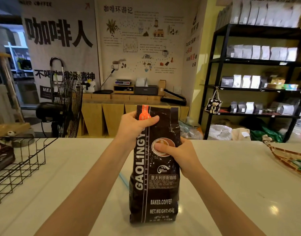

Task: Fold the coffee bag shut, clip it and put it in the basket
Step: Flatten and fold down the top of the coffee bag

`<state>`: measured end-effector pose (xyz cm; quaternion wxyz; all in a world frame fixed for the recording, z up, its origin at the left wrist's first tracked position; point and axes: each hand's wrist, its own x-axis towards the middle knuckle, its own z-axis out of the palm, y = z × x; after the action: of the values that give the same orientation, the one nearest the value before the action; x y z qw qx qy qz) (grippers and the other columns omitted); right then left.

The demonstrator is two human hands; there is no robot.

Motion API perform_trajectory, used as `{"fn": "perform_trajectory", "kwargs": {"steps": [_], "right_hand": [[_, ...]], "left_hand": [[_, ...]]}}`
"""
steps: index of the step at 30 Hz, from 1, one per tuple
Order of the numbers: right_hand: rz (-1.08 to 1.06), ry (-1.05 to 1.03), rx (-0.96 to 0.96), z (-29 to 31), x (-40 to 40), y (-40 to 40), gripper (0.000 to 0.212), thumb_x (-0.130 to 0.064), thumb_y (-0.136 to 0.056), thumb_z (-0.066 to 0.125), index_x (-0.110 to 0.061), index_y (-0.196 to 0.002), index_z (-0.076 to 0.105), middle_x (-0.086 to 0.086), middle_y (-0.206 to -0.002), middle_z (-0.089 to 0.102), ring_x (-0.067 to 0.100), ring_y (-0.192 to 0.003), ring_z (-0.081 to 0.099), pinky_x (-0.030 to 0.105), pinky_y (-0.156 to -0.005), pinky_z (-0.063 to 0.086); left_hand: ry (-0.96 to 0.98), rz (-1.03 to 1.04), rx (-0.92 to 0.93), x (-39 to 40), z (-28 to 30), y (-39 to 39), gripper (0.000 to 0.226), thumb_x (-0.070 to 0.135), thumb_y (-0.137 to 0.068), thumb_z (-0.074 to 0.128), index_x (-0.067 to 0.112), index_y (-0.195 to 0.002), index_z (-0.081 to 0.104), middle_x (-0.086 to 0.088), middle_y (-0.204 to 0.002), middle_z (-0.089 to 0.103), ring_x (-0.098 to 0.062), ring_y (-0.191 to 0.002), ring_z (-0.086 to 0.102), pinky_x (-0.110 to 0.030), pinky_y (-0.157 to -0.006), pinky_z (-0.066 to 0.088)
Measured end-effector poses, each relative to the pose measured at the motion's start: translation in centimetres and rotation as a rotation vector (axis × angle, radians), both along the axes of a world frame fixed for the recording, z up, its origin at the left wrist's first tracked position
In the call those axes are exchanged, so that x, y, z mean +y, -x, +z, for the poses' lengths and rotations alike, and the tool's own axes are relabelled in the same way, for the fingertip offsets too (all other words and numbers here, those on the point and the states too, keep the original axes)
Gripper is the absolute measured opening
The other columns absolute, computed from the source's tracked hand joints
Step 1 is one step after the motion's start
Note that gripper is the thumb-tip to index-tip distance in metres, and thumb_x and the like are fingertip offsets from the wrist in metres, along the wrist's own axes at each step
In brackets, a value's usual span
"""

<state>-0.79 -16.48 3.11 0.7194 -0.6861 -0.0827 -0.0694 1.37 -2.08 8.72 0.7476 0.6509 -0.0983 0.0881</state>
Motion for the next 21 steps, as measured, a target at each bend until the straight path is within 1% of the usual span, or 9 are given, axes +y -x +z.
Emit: {"fn": "perform_trajectory", "kwargs": {"steps": [5,8,10,11,14,16,17,19,21], "right_hand": [[-0.035,-0.011,-0.014,-0.4,0.4,0.1,0.038,-0.014,-0.053,0.085,-0.014,-0.087,0.068,0.008,-0.085,0.075,0.023,-0.078,0.072,0.040,-0.073,0.058],[-0.043,0.004,-0.027,-0.3,0.4,0.1,0.038,-0.016,-0.052,0.085,-0.015,-0.086,0.068,0.007,-0.084,0.075,0.023,-0.079,0.072,0.039,-0.073,0.058],[-0.034,0.005,-0.034,-0.2,0.2,0.0,0.034,-0.015,-0.053,0.085,-0.018,-0.082,0.069,0.004,-0.081,0.076,0.020,-0.077,0.072,0.036,-0.071,0.058],[-0.030,0.006,-0.038,-0.2,0.1,-0.1,0.032,-0.014,-0.053,0.085,-0.018,-0.081,0.069,0.004,-0.080,0.076,0.020,-0.076,0.072,0.035,-0.071,0.058],[-0.019,0.008,-0.042,-0.2,0.0,-0.1,0.030,-0.013,-0.055,0.084,-0.019,-0.080,0.069,0.002,-0.077,0.076,0.019,-0.075,0.072,0.033,-0.068,0.058],[-0.013,0.013,-0.049,-0.2,0.0,0.0,0.027,-0.012,-0.056,0.083,-0.021,-0.077,0.068,-0.002,-0.072,0.076,0.017,-0.071,0.072,0.028,-0.063,0.057],[-0.013,0.014,-0.050,-0.2,0.0,-0.1,0.027,-0.012,-0.056,0.083,-0.021,-0.076,0.068,-0.002,-0.070,0.076,0.017,-0.071,0.072,0.028,-0.062,0.057],[-0.018,0.009,-0.044,-0.2,-0.1,-0.2,0.027,-0.012,-0.056,0.083,-0.020,-0.077,0.068,0.000,-0.072,0.075,0.019,-0.072,0.072,0.029,-0.064,0.057],[-0.027,0.006,-0.040,-0.2,-0.1,-0.2,0.027,-0.013,-0.055,0.084,-0.019,-0.077,0.068,0.000,-0.071,0.075,0.019,-0.071,0.072,0.029,-0.063,0.057]], "left_hand": [[0.184,0.066,0.023,-0.3,-1.3,-0.2,0.013,0.012,-0.066,0.075,0.012,-0.075,0.065,-0.012,-0.080,0.070,-0.029,-0.079,0.069,-0.040,-0.076,0.055],[0.186,0.020,0.018,0.1,-1.3,-0.2,0.011,0.013,-0.068,0.073,0.013,-0.075,0.065,-0.008,-0.076,0.071,-0.025,-0.073,0.069,-0.035,-0.068,0.056],[-0.004,0.020,-0.072,0.3,-0.4,0.0,0.014,0.018,-0.071,0.071,0.015,-0.083,0.064,-0.002,-0.079,0.070,-0.019,-0.078,0.068,-0.025,-0.062,0.055],[-0.153,0.061,-0.144,0.3,0.2,-0.1,0.022,0.024,-0.072,0.071,0.018,-0.092,0.063,0.004,-0.086,0.068,-0.015,-0.085,0.065,-0.021,-0.065,0.052],[-0.619,0.275,-0.463,0.0,1.9,-0.5,0.047,0.041,-0.073,0.067,0.023,-0.115,0.054,0.007,-0.109,0.060,-0.007,-0.103,0.051,-0.024,-0.083,0.041],[-0.882,0.337,-0.696,-0.6,3.0,-0.6,0.042,0.047,-0.078,0.058,0.020,-0.110,0.059,0.002,-0.112,0.063,-0.011,-0.105,0.053,-0.030,-0.088,0.043],[-1.031,0.332,-0.758,-0.9,3.6,-0.6,0.040,0.049,-0.082,0.051,0.019,-0.104,0.062,0.000,-0.106,0.066,-0.014,-0.102,0.055,-0.031,-0.084,0.044],[-1.281,0.265,-0.774,-1.9,4.2,-0.7,0.043,0.050,-0.088,0.036,0.015,-0.091,0.061,-0.003,-0.086,0.064,-0.019,-0.083,0.058,-0.030,-0.068,0.041],[-1.419,0.261,-0.813,-2.7,4.3,-1.1,0.044,0.048,-0.091,0.028,0.013,-0.081,0.053,-0.002,-0.072,0.055,-0.020,-0.066,0.052,-0.031,-0.060,0.036]]}}
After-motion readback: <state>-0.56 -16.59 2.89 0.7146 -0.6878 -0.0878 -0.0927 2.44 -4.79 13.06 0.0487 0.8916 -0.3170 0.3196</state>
